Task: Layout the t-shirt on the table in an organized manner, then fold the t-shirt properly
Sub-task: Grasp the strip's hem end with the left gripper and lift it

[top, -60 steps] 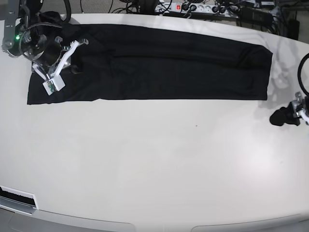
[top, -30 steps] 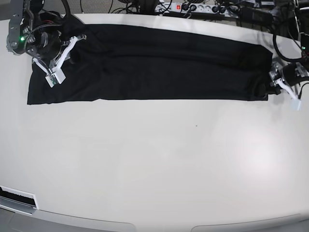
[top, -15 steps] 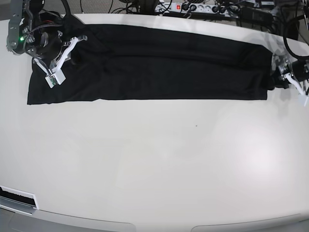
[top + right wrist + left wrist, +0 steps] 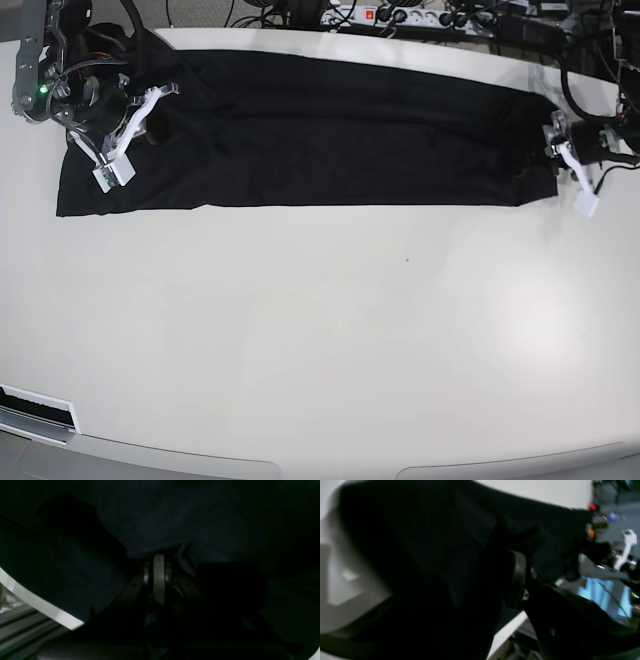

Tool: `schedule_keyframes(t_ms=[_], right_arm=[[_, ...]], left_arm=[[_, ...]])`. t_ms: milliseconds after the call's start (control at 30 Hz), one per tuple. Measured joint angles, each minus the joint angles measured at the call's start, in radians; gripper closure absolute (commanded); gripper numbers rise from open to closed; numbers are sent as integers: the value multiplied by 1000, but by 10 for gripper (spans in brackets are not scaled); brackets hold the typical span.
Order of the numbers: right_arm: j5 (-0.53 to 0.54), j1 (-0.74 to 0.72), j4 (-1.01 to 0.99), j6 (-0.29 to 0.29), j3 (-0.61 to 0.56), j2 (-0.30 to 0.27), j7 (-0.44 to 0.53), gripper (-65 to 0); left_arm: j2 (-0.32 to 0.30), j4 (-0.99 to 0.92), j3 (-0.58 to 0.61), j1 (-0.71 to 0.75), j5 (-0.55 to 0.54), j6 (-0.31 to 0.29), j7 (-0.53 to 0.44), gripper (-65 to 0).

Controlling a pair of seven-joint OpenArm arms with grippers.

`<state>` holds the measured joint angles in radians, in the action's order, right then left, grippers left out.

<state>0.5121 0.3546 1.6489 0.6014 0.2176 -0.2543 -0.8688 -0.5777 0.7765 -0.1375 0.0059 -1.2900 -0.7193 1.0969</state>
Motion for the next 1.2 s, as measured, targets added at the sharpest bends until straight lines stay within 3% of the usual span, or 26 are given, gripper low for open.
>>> schedule_keyframes(t_ms=[67,167,200,367,667,733,933,1200], right_arm=[[0,0,0,0,0,0,0,0],[0,0,0,0,0,0,0,0],[0,0,0,0,0,0,0,0],[0,0,0,0,0,0,0,0],[1,-45,0,10,0,0,-6,0],[0,-50,0,13,0,0,-6,0],[1,-50,0,19,0,0,-6,0],[0,-49,0,19,0,0,-5,0]], left_arm=[[2,0,20,0,-8,0,3,-227],[2,3,21,-17,43,0,55,-21],[-1,3,22,-22,44,3,55,0],[-23,-2,30,-48,45,2,52,0],[-119,-13,32,-126,93,26,68,0],[-138,-13,32,-140,61,27,94,0],[-186,45,32,-153,-175,27,301,0],[-189,258,32,-115,-169,26,298,0]])
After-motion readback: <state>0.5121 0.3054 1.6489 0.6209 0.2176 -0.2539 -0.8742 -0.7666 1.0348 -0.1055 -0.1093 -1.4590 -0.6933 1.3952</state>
